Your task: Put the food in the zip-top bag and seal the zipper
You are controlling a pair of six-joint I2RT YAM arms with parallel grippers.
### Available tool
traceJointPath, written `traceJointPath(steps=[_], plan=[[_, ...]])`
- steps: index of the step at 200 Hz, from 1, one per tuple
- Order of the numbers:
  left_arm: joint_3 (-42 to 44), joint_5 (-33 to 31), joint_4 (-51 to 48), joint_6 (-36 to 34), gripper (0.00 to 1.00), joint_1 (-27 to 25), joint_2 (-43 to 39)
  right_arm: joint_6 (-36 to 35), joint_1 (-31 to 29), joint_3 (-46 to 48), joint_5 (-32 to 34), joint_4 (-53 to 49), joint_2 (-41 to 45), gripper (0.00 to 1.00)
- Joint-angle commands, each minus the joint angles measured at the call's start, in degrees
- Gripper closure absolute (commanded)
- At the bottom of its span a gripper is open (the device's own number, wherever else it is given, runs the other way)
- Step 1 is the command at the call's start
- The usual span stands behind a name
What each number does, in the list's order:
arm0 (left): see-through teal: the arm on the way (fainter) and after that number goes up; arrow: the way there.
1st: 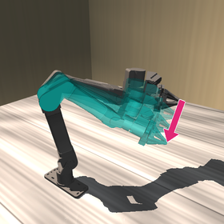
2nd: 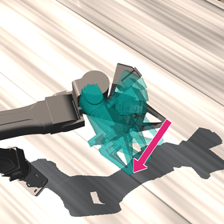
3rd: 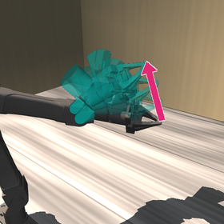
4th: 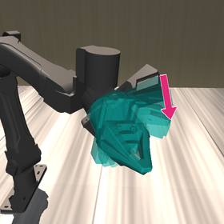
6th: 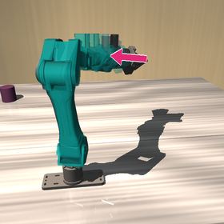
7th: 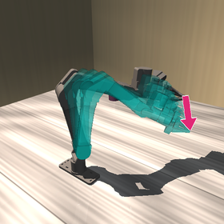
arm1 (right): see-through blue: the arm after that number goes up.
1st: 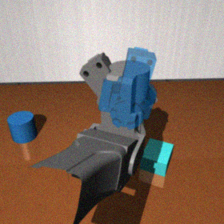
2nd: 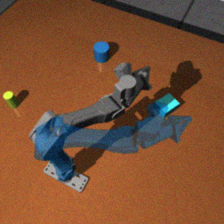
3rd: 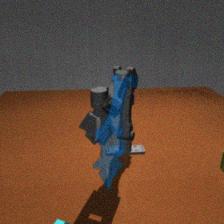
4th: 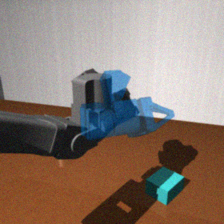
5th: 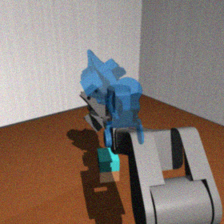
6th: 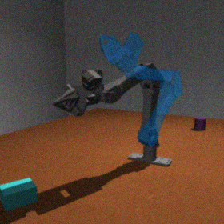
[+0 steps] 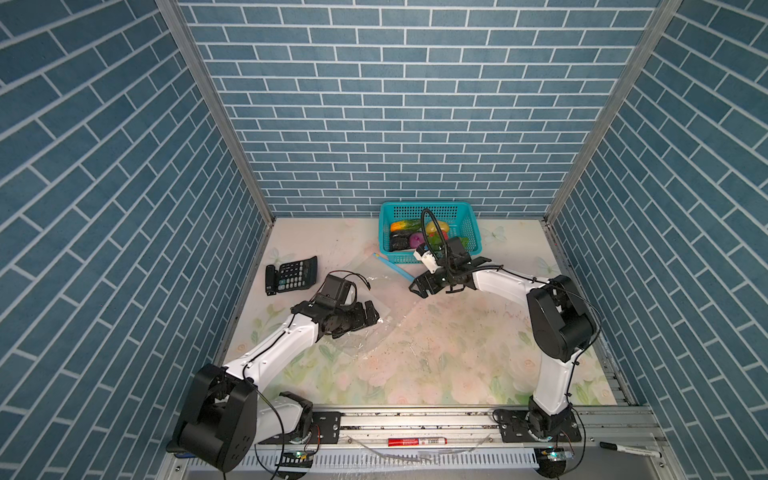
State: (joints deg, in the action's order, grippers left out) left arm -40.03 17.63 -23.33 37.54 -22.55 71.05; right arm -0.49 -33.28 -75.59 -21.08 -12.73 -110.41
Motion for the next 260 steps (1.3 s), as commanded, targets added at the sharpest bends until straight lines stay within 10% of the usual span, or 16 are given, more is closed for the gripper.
traceJointPath(steps=[1,91,260], plan=[[1.7,-2.4,1.8,-0.6,0.01,-0.3,0.7,-3.4,0.3,-3.8,-0.2,-3.3,-2.5,0.05],[0.3,-5.0,4.4,-3.1,0.01,1.2,5.6,-3.7,-1.1,-5.3,-5.3,-7.2,-8.1,0.12],[-6.6,-5.4,10.7,-8.6,0.01,1.6,14.8,13.9,-12.1,21.1,-6.6,10.3,10.1,0.39]])
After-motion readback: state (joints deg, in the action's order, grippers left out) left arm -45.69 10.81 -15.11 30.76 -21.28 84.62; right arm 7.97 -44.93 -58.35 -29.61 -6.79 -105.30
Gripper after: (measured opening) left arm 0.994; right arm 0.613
